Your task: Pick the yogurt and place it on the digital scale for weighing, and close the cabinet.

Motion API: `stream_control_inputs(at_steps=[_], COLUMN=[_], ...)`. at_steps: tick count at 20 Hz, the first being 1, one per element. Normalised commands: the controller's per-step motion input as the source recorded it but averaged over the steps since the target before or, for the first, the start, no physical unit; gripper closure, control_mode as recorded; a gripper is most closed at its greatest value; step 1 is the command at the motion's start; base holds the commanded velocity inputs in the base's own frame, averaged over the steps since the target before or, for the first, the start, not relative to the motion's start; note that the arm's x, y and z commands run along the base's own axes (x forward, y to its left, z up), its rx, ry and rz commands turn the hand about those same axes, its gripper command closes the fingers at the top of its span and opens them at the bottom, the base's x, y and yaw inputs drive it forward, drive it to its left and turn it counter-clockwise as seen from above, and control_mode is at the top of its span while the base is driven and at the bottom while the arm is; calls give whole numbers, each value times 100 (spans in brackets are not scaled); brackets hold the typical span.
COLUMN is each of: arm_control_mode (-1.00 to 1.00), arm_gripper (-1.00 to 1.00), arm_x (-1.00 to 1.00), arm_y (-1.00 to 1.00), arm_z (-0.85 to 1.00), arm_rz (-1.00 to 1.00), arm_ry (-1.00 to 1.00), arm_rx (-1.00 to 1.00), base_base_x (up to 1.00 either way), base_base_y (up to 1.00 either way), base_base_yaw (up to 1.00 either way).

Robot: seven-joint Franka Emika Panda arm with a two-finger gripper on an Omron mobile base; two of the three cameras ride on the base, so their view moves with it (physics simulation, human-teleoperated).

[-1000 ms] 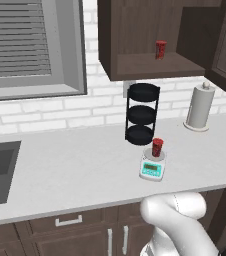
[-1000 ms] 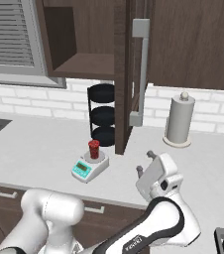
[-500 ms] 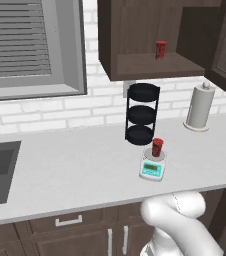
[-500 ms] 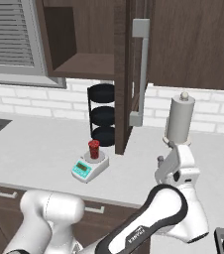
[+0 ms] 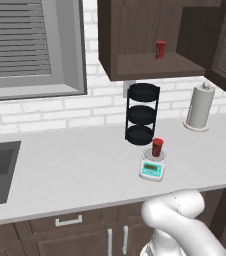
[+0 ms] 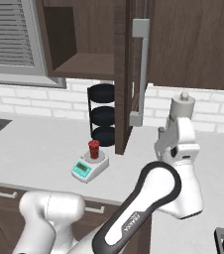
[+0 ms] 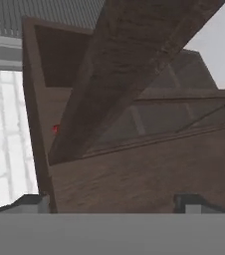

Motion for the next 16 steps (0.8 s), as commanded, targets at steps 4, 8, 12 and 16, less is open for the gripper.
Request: stream_control_inputs(at_steps=[4, 8, 12, 16], arm_control_mode=[-100, -100, -100, -100], arm_gripper=[-100, -100, -100, -100], arm_x=[-1, -16, -31, -27], arm_y=[0, 69, 100, 100], arm_z=[96, 87, 79, 51], arm_rz=[13, 16, 18, 18], arm_ry=[-23, -15, -9, -2], arm_rx=[0, -2, -15, -19], base_base_x=[0, 0, 0, 0], base_base_y=[0, 0, 0, 0], base_base_yaw=[0, 0, 0, 0])
